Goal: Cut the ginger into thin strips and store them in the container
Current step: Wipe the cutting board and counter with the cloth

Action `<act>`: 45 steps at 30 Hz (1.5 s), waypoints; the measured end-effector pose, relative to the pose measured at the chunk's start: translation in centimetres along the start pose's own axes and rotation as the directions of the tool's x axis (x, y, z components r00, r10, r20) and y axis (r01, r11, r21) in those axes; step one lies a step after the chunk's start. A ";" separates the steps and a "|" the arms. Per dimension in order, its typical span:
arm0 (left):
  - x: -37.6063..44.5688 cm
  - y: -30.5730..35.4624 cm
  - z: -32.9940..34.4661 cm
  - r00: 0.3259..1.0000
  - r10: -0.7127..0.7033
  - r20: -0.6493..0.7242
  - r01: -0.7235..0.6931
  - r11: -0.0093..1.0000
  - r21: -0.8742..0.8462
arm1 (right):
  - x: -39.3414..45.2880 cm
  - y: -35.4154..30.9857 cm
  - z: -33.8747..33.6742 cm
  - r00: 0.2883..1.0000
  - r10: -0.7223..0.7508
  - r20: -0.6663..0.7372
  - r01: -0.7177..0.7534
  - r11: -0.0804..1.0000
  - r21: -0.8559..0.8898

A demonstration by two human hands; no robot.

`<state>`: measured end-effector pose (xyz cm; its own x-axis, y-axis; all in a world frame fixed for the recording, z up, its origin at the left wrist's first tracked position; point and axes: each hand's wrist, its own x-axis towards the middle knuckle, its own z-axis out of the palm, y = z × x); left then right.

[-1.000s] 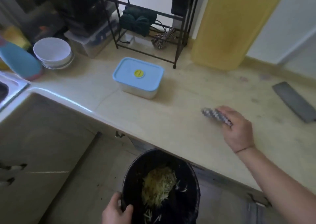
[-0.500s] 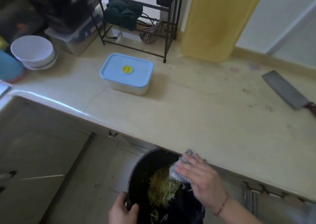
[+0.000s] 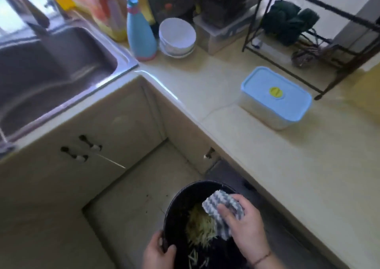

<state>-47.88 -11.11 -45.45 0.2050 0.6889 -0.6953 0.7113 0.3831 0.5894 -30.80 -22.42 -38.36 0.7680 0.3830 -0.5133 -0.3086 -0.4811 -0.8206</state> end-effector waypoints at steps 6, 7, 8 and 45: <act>5.6 -6.1 -4.0 0.951 -0.260 -0.171 0.206 0.938 -0.278 | 3.5 -1.1 9.7 0.953 0.041 0.300 -0.040 0.999 -0.007; 6.5 -7.4 -4.4 0.937 -0.302 -0.175 0.238 0.920 -0.311 | 3.9 -0.7 11.5 0.934 0.055 0.353 -0.057 0.998 -0.005; 7.5 -8.8 -4.7 0.929 -0.320 -0.186 0.244 0.906 -0.345 | 4.4 -0.3 13.3 0.913 0.068 0.402 -0.070 0.997 -0.008; 28.4 -24.3 0.3 0.598 -0.801 -0.026 0.354 0.293 -0.888 | 13.3 7.5 27.2 0.771 0.168 0.614 -0.195 0.980 -0.023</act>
<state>-59.13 -0.98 -79.65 -0.4650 0.1206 -0.8771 -0.3159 0.9029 0.2916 -38.20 0.51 -58.20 0.1959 0.6988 -0.6879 -0.4399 -0.5643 -0.6986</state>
